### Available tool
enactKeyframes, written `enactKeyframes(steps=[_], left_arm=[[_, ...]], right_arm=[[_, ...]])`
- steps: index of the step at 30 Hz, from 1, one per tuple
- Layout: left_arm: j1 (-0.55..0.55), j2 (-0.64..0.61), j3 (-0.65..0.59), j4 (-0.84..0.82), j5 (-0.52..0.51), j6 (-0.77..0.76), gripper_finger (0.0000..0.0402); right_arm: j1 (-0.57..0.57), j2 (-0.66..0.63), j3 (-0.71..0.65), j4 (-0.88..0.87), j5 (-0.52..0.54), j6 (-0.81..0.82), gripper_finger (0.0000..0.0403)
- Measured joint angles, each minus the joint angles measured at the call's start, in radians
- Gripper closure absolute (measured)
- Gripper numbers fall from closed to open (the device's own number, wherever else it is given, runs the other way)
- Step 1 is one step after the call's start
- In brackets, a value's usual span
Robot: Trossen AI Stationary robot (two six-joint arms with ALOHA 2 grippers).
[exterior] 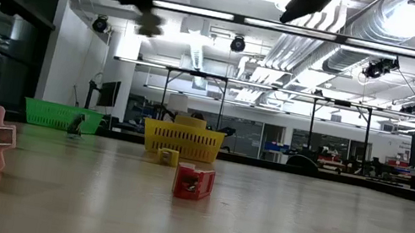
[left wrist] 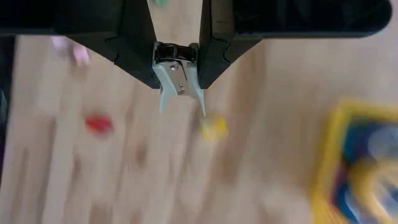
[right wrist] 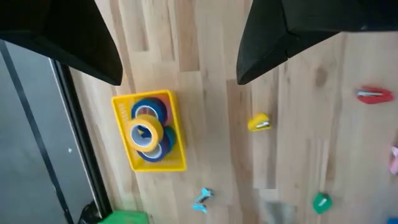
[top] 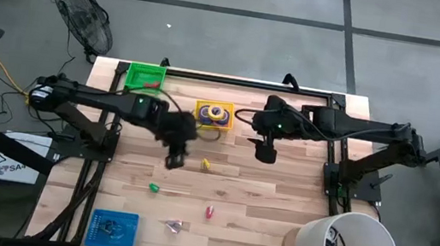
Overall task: Pick and place Stapler, Stapler remover, tape
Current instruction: Put the light gray staple remover into the blue bin
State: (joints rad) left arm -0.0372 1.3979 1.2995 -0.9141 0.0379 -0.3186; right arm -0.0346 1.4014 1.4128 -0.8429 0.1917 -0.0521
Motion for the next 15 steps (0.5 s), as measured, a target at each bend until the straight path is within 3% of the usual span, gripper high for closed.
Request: enactKeyframes(steps=[7, 15], left_arm=[[-0.148, 0.000, 0.000, -0.226, 0.098, -0.198, 0.0320], [-0.358, 0.000, 0.000, -0.244, 0.118, -0.536, 0.0320]], right_arm=[[-0.048, 0.000, 0.000, 0.000, -0.008, -0.027, 0.0096], [-0.088, 0.000, -0.001, 0.001, -0.055, -0.060, 0.0096]])
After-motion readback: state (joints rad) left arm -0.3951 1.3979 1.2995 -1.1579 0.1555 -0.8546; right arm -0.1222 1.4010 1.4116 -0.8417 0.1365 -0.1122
